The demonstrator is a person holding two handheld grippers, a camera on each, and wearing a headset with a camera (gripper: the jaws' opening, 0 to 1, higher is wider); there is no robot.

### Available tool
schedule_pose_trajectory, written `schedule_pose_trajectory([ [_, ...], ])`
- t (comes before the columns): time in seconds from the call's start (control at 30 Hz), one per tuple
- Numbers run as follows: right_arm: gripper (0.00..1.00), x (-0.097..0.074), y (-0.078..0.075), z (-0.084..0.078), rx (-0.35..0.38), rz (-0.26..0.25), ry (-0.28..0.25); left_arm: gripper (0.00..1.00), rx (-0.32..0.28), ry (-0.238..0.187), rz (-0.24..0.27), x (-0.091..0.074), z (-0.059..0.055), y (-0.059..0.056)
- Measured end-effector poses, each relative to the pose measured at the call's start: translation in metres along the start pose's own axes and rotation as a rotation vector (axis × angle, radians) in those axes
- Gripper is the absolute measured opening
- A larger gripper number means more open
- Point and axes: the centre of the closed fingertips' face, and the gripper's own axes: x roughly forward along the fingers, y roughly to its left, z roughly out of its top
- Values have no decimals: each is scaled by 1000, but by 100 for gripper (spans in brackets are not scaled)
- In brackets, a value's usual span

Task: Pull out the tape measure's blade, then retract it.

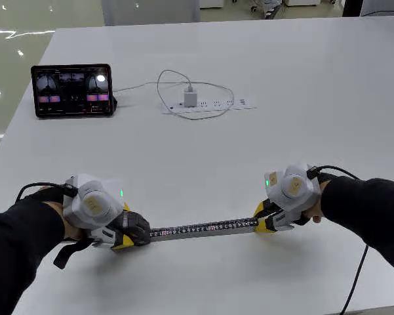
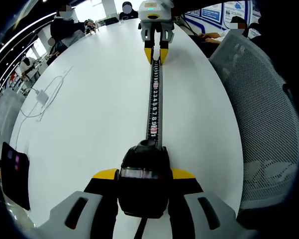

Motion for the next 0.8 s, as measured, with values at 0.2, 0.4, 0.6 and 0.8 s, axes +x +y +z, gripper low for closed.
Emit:
schedule_pose_trajectory([
  [0.2,11,0,1,-1,5,11,5,33,4,-6,2,0,0,0],
  [0.4,11,-1,5,-2,19,25,13,33,7,-5,1,0,0,0],
  [0.6,12,0,5,-2,-10,18,26,33,7,-2,17,0,0,-1],
  [0.8,12,1,6,-2,-58,9,60,33,-7,-3,13,-1,1,-2],
])
